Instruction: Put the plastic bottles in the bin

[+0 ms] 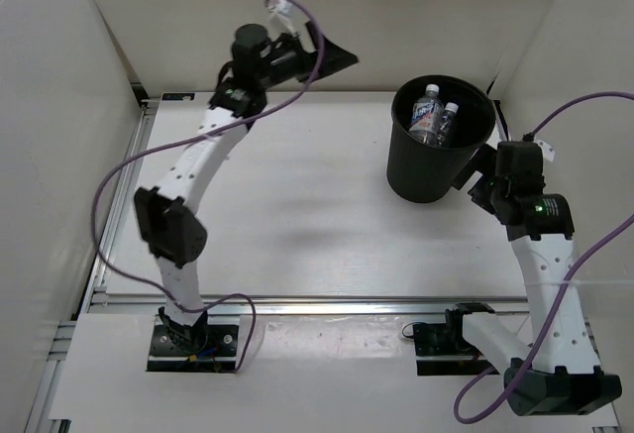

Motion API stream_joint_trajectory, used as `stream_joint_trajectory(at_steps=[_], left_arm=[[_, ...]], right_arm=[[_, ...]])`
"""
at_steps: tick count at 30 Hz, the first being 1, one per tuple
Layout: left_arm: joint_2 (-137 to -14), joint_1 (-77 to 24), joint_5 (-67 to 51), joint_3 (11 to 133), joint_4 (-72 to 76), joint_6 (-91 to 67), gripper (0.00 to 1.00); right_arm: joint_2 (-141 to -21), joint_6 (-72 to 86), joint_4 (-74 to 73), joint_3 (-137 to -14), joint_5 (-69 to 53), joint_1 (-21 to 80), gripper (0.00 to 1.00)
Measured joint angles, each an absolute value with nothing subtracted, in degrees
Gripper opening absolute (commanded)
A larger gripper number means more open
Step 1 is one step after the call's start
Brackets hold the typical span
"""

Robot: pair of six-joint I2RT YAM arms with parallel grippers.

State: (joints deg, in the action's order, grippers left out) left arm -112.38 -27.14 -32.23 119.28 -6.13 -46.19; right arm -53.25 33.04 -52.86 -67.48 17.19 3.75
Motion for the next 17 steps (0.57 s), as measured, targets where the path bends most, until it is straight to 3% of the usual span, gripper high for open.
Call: stream_joint_trajectory(at_steps=[5,12,17], left_arm=[[-92.6,-23.8,-21.2,96.3,-10.7,-38.3,1.0],[-65.5,-24.6,10.7,67.6,-16.3,-27.7,1.0],[-57.3,-21.9,33.6,54.8,-18.6,-25.1,1.0]], right_arm=[[-57.7,33.1,-54.2,-72.8,17.4,3.7,1.0],[-60.0,34.0,-55.0,-79.7,19.8,3.7,1.0],[-60.7,34.0,-55.7,-81.3,19.9,3.7,1.0]])
